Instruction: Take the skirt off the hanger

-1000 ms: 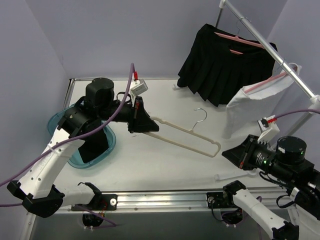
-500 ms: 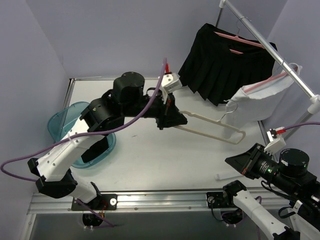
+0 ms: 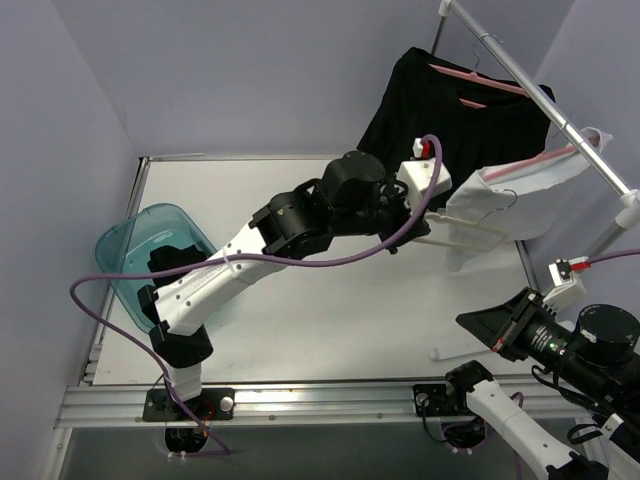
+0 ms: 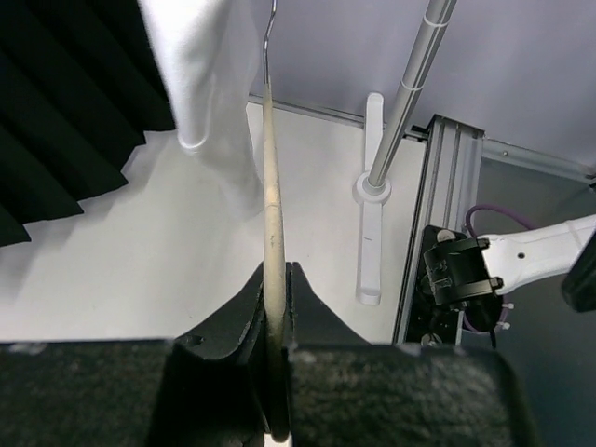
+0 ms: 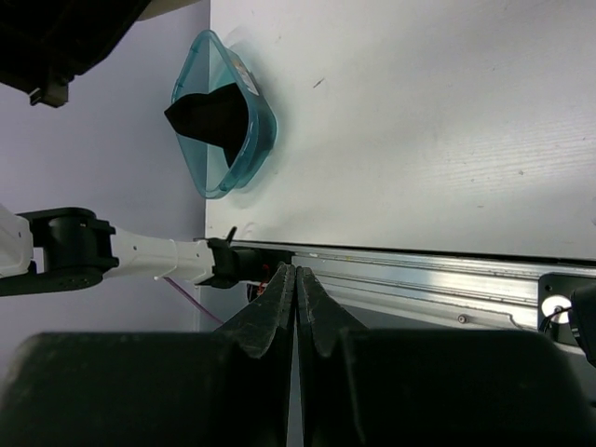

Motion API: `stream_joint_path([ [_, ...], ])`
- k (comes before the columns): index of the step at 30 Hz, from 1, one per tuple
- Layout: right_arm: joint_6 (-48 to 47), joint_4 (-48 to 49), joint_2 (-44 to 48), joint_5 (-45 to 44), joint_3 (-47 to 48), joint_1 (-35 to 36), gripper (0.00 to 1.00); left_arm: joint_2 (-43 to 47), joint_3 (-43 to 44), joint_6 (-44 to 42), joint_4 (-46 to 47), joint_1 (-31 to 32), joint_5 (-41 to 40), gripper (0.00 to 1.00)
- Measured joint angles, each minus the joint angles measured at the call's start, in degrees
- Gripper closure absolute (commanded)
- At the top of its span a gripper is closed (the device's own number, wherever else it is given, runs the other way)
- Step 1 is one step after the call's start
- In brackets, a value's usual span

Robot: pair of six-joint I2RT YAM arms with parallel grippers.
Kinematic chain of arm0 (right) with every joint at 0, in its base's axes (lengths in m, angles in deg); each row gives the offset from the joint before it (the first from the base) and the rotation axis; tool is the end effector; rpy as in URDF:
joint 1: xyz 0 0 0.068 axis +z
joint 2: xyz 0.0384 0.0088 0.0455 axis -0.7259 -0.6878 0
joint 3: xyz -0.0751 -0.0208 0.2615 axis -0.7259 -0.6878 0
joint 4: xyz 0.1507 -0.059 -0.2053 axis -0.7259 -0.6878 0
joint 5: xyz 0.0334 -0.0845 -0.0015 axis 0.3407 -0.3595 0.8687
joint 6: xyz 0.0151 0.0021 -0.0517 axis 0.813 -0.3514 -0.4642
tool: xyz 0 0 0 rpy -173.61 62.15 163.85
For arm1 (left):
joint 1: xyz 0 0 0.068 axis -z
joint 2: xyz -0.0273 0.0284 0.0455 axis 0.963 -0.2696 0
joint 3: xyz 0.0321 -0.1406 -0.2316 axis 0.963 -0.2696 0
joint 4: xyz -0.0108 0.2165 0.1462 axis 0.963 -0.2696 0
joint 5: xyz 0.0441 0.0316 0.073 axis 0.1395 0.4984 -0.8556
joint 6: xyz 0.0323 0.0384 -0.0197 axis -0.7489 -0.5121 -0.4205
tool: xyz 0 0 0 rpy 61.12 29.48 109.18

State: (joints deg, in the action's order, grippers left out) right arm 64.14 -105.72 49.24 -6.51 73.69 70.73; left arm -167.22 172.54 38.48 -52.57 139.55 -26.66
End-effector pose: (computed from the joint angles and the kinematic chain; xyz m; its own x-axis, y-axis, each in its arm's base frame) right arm -0.0066 0.0065 0.4676 -0.5931 0.5432 -0.5942 -0.2470 0.5797 0.7765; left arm 0.1578 -0.3549 0.5019 -0.1289 0.2477 -0.9602 0.9581 0.2811 -0.0561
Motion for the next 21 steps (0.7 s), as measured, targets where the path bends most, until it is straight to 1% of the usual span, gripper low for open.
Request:
stream_joint_path([
  [6,1.16,-0.02,0.00,-0.44,0.33,0.24,1.00,-3.74,2.97,-3.13,2.23,1.88,-2.47,0.98],
  [10,2.05,0.00,0.07,-0.70,0.31,0.24,1.00,-4.26,3.02,-5.97,5.29,4.52,-6.67,0.98],
  [13,2.91,-0.02,0.33,-1.05,0.28,0.24,1.00,-4.70,3.89,-7.06,6.99,5.90,-7.65,0.98],
  [21,3.41,-0.02,0.42,-1.66,0.31,0.24,1.00,-9.51,12.98,-8.33,7.21,6.29,-8.44,0.98],
])
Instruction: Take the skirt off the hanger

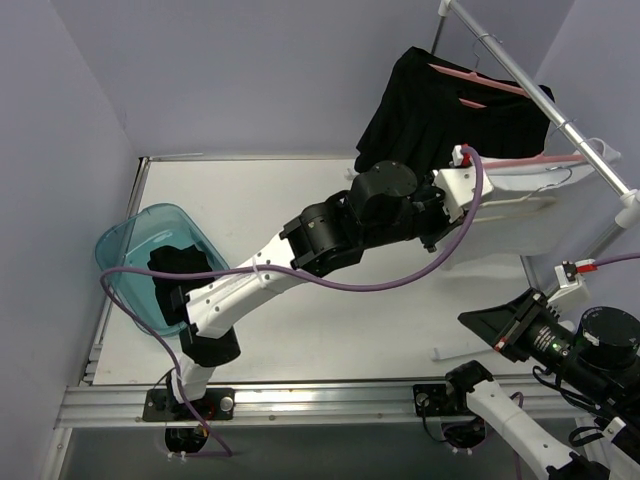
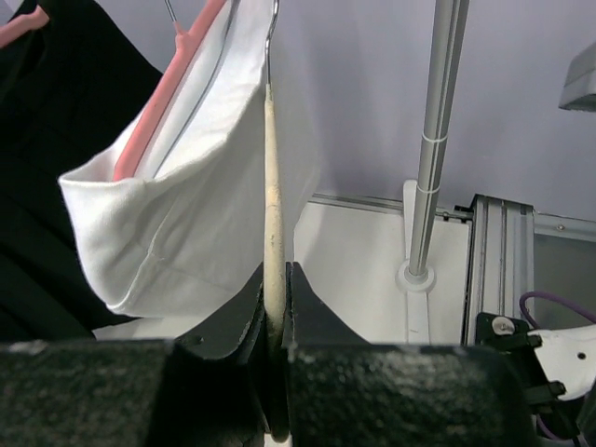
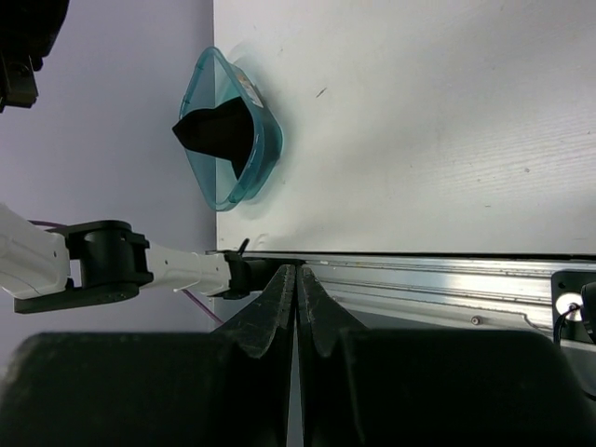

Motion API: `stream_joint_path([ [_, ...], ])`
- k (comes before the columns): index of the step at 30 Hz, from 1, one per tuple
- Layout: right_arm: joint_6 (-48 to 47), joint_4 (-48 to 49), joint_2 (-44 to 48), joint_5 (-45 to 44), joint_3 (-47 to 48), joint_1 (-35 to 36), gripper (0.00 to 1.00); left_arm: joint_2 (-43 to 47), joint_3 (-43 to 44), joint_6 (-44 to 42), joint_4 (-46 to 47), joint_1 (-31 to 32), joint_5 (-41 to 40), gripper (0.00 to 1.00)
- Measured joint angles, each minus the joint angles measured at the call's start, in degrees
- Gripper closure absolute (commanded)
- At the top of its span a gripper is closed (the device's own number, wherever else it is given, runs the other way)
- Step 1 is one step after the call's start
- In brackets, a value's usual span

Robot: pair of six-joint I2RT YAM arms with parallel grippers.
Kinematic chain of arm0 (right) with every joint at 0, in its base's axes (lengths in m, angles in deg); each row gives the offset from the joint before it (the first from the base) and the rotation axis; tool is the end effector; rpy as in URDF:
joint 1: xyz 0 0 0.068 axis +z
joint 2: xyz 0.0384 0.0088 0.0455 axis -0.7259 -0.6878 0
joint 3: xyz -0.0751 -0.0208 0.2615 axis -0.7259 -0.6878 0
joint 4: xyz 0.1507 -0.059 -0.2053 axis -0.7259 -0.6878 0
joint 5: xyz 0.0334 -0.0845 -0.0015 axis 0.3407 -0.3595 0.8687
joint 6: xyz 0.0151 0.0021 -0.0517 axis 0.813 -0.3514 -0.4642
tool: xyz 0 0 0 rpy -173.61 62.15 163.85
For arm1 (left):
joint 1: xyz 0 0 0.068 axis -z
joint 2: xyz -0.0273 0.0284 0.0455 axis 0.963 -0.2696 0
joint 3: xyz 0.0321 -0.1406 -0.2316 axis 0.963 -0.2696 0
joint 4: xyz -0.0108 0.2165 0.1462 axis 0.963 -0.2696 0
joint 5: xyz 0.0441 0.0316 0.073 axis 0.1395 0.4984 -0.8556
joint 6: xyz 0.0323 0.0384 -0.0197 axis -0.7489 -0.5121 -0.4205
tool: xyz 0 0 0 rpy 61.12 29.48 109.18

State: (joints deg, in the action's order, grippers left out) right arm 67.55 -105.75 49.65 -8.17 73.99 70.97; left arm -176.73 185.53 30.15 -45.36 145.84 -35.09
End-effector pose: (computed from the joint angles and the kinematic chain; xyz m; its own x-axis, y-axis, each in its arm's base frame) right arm -0.0093 0.0041 0.4683 -0.5853 0.5908 -0.5553 -0.2088 0.5520 0.8073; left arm 0.1340 -0.4014 0.5176 0.0958 0.1289 -0.9870 0.9470 0.2936 0.1303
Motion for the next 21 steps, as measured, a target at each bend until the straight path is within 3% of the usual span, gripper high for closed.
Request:
stream_joint_path([
  [6,0.07,-0.07,0.00,-0.59,0.94,0.00,1.00,-4.76,6.49,-0.07,-0.26,0.04,-0.07,0.98],
  [21,0.83,-0.20,0.00,-0.92,2.08,-0.50,1.00,-12.04,10.67,6.88,4.22,0.04,8.68,0.98],
])
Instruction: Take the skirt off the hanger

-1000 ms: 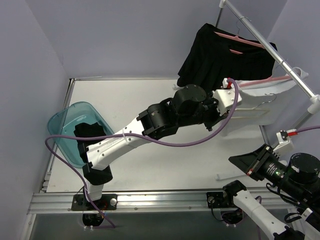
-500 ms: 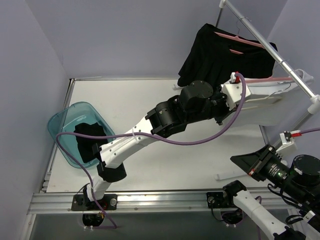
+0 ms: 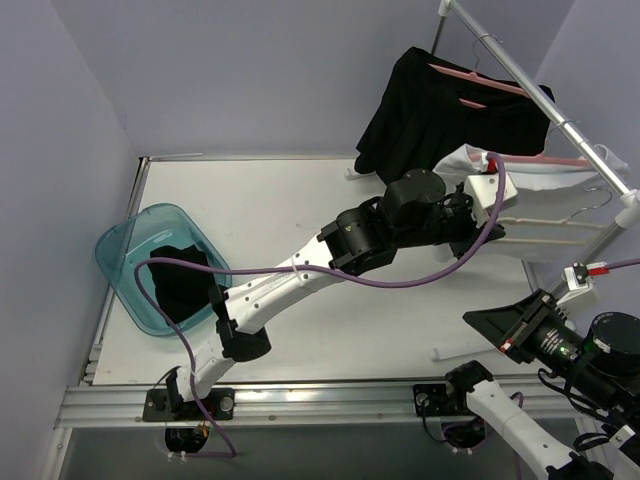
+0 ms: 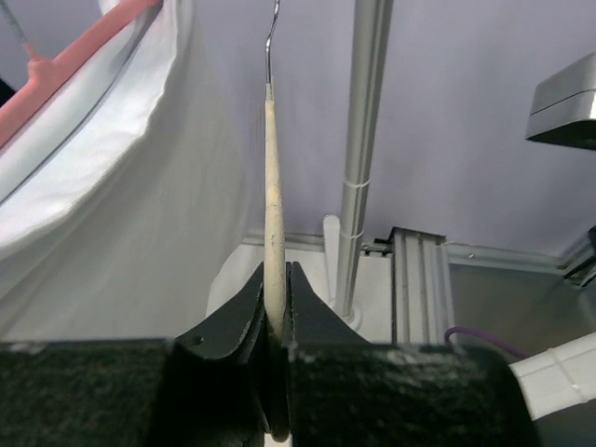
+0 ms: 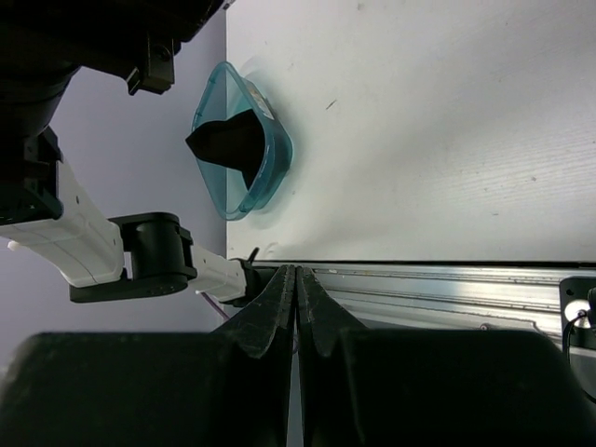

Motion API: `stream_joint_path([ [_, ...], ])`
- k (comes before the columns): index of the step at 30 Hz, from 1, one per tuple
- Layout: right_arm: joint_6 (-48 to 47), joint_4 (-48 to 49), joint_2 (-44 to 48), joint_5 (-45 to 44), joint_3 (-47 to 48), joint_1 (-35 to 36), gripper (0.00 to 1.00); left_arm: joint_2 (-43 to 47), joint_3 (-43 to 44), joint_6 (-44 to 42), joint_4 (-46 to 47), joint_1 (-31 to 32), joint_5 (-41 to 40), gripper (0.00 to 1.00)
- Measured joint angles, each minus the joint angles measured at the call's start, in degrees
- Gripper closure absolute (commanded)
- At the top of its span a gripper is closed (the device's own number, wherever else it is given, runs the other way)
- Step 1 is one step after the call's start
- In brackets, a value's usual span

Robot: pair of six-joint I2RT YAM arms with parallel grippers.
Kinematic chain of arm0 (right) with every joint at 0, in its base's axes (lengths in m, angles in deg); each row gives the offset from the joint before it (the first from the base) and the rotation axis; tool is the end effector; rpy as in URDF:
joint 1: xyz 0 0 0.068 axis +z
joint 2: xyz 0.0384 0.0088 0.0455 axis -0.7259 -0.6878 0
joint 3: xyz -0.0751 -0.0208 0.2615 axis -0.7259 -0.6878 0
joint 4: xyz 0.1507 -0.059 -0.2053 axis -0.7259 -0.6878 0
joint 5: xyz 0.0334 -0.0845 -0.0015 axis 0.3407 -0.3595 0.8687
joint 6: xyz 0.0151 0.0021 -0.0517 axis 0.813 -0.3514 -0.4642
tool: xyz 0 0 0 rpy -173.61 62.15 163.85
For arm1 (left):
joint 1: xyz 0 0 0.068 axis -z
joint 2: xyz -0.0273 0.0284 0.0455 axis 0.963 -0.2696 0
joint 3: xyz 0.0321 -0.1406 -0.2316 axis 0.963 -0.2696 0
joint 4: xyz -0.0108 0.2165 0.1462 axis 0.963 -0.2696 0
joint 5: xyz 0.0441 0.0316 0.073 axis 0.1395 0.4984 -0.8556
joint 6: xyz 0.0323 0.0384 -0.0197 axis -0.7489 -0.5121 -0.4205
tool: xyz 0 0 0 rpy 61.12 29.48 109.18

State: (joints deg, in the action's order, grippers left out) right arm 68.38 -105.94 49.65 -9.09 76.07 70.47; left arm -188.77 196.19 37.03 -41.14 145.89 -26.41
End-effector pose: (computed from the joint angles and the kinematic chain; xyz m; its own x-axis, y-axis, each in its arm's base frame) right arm -0.0162 0.0005 0.4749 -0.5562 0.6186 -0.5549 -0.2125 0.5396 0.8146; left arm 0.1448 -0.4519 0.4898 -0.0021 0.0441 -0.9990 0.9872 0.1596 0.0049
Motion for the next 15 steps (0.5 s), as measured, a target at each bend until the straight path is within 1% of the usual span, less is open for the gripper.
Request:
stream_joint_path([
  [5,-0.02,-0.13,0.00,0.02,1.51,-0.68,1.00,-2.64,2.78,5.90,4.11,-0.63,5.01,0.98],
  [8,-0.02,-0.11,0.00,0.04,2.14,-1.14,1.00,-4.11,3.30,11.91,8.83,-2.03,9.09,0.98],
  [15,-0.26,-0.13,0.13,1.03,2.21,-2.60,1.00,-6.62,3.82,22.32,16.17,-5.92,13.57,0.98],
])
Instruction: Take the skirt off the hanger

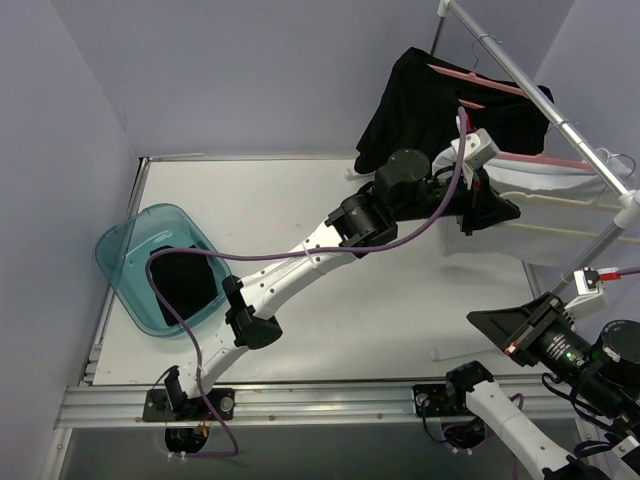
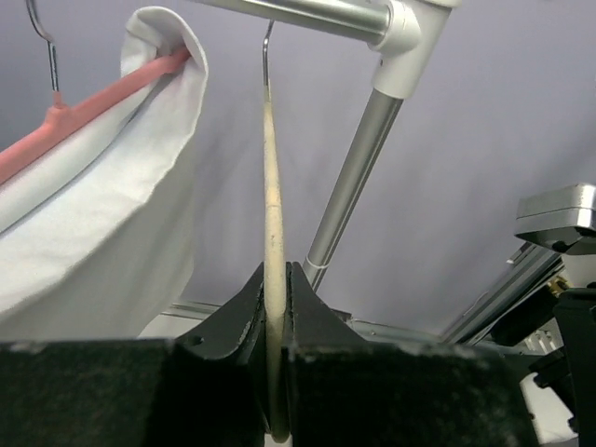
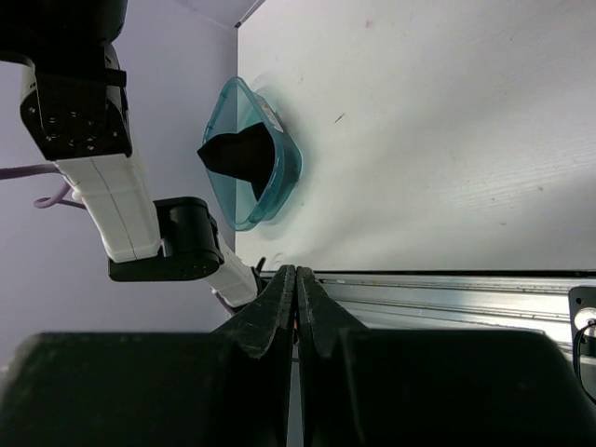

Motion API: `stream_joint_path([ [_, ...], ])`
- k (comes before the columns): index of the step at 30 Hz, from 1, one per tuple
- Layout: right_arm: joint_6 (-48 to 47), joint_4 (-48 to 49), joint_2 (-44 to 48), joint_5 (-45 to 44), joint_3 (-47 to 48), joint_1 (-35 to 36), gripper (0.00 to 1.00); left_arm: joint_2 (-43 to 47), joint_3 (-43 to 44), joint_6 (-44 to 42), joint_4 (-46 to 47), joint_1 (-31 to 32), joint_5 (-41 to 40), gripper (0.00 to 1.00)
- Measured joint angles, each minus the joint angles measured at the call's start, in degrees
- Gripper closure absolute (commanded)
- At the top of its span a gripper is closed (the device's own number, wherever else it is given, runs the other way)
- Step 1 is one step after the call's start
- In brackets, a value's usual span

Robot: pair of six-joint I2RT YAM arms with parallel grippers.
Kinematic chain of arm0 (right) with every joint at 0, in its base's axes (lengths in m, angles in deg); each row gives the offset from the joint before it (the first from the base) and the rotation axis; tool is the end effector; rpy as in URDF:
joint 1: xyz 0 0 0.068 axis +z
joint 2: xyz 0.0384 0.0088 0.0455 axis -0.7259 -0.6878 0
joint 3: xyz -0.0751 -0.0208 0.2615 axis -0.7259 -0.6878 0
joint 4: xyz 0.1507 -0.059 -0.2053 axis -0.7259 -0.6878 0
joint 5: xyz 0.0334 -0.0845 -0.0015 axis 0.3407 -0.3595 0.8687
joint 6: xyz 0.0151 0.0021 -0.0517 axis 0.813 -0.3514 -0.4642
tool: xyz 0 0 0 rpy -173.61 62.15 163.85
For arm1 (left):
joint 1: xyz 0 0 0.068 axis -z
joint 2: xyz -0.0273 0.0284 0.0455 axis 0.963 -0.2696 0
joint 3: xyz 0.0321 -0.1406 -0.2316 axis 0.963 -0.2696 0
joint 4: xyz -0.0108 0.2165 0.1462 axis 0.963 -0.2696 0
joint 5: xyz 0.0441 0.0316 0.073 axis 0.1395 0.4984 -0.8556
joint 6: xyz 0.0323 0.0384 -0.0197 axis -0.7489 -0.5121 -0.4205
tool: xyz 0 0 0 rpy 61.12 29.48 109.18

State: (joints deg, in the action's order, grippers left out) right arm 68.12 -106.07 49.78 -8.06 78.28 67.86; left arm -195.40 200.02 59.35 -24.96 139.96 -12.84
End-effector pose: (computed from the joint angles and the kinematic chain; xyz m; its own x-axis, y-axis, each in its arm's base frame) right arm -0.0253 -0.0017 0.4817 -0.5183 0.6409 -0.5662 -0.2282 0.5345 0.8138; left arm 0.1946 -0.4626 0.4855 -0.2952 -0.1715 -0.9399 0.9552 -0.0318 -0.2942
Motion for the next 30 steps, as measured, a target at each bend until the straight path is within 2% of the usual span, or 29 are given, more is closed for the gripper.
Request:
stream_joint_path([
  [10,-0.42,-0.02,0.76,0.13,0.02,-0.31,1.00,0.15,0.31,4.83,5.40,-1.66,2.71,0.98],
  [28,-1.49,-0.02,0.76,0.11,0.00,-0.31,1.00,9.03,-13.42,-2.34,3.65,-0.74,1.84,0.98],
  [30,-1.51,-0.02,0.76,0.11,0.00,-0.31,1.00,9.60,-14.45,-2.91,3.61,-0.59,1.73,0.86],
])
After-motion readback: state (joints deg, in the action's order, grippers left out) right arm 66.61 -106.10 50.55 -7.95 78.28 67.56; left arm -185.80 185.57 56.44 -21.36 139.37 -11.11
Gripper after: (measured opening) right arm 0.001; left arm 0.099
